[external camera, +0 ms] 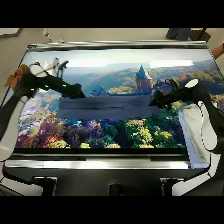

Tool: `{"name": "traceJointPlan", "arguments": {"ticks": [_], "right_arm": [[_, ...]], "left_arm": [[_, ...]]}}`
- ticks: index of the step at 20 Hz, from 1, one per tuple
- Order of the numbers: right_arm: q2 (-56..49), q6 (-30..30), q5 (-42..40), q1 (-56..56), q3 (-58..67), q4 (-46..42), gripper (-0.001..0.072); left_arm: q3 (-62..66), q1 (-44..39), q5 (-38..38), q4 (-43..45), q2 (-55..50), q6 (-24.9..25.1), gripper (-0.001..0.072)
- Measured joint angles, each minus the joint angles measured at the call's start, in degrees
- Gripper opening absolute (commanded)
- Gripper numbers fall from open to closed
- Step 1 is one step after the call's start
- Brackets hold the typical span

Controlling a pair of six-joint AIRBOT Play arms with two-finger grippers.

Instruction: Fold the shirts.

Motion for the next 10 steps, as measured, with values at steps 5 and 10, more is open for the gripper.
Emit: {"name": "traceJointPlan", "arguments": {"ticks": [5, 10], "right_arm": [[14.5, 4.8, 2.5, 5.5, 0.1, -3.9, 0.0041], [26.8, 10.1, 6.3, 8.1, 0.1, -6.4, 0.0042]], "left_arm": [[-1.1, -11.8, 8.2, -2.9, -6.8, -1.6, 0.0025], [-1.4, -17.3, 14.0, -12.7, -12.4, -2.6, 0.0024]]}}
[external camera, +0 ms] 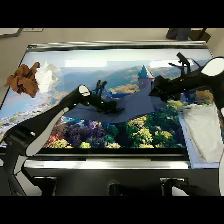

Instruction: Fold the shirts.

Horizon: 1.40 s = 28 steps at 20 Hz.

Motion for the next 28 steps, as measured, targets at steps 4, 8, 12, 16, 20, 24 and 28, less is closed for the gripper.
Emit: {"name": "traceJointPlan", "arguments": {"ticks": [4, 8, 12, 16, 20, 24, 28], "right_arm": [[6.9, 3.4, 2.6, 0.5, 0.0, -0.2, 0.0042], [10.1, 5.7, 3.8, 0.6, 0.0, -0.2, 0.0041], [7.8, 6.1, 3.2, 0.7, 0.0, 0.0, 0.0041], [1.4, 4.3, -1.1, 4.2, 0.0, 2.4, 0.0041], [-8.2, 3.1, -8.9, 10.8, 0.0, 7.4, 0.0042], [-18.5, 2.2, -17.5, 15.8, 0.0, 15.2, 0.0043], [-26.8, 1.5, -24.1, 19.0, 0.0, 24.8, 0.0385]], "left_arm": [[0.0, -5.4, 4.4, -8.7, -4.0, -1.1, 0.0025], [0.2, -10.8, 10.2, -20.1, -7.3, -0.2, 0.0021], [0.4, -9.3, 11.4, -21.0, -5.6, 3.6, 0.0020], [0.5, -0.3, 7.3, -3.7, 3.5, 1.9, 0.0021], [0.5, 12.8, 5.2, 7.6, 15.9, 0.3, 0.0023], [0.5, 23.2, 4.3, 11.3, 27.3, 0.0, 0.0023], [0.5, 27.6, 2.7, 12.6, 34.9, 0.7, 0.0023]]}}
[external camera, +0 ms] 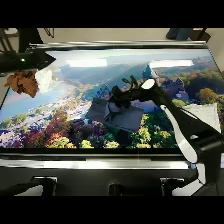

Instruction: Fold the shirts.

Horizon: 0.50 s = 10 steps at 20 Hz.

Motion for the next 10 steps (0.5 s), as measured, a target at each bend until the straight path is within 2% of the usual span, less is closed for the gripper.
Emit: {"name": "traceJointPlan", "arguments": {"ticks": [1, 2, 6, 8, 10], "right_arm": [[-1.4, -0.2, -1.3, 0.7, 0.0, 2.2, 0.0527], [-2.6, -0.8, -1.6, 1.2, 0.0, 4.0, 0.0558], [-3.0, -6.1, 0.1, -0.5, 0.0, 7.5, 0.0559], [-0.8, -7.4, 4.0, -3.9, 0.1, 4.8, 0.0559], [2.2, -6.4, 8.2, -8.4, 0.0, -2.7, 0.0558]], "left_arm": [[0.0, 0.3, -0.5, 0.2, 1.1, 0.4, 0.0024], [0.0, 0.4, -1.1, 0.4, 1.8, 0.8, 0.0024], [-0.9, 0.6, -2.1, 0.8, 3.2, 1.5, 0.0024], [-1.6, 0.9, -2.3, 1.4, 3.5, 1.7, 0.0024], [-2.3, 1.0, -2.5, 2.2, 3.6, 1.8, 0.0024]]}}
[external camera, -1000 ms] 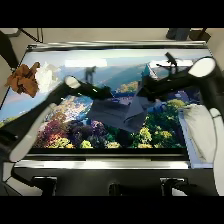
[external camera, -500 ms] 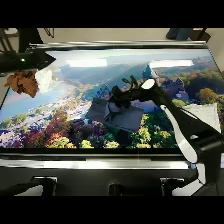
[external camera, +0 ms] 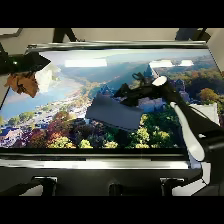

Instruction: Fold the shirts.

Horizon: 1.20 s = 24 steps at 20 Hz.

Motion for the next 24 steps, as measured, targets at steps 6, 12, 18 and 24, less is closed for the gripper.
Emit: {"name": "traceJointPlan", "arguments": {"ticks": [6, 12, 18, 24], "right_arm": [[5.9, 7.2, 10.6, -8.0, -7.8, -24.4, 0.0612], [5.4, 7.6, 1.4, -7.5, -19.6, -18.0, 0.0369], [6.5, -0.7, -2.6, -8.3, -18.4, -7.8, 0.0041], [15.9, 0.7, 5.3, -24.1, -6.2, -11.4, 0.0041]], "left_arm": [[-0.8, 0.2, -0.1, 1.6, 0.1, 0.0, 0.0024], [-0.9, 0.2, -0.1, 2.0, 0.2, 0.0, 0.0024], [-0.9, 0.2, -0.1, 2.1, 0.1, 0.0, 0.0025], [-0.9, 0.2, -0.1, 2.1, 0.2, 1.2, 0.0025]]}}
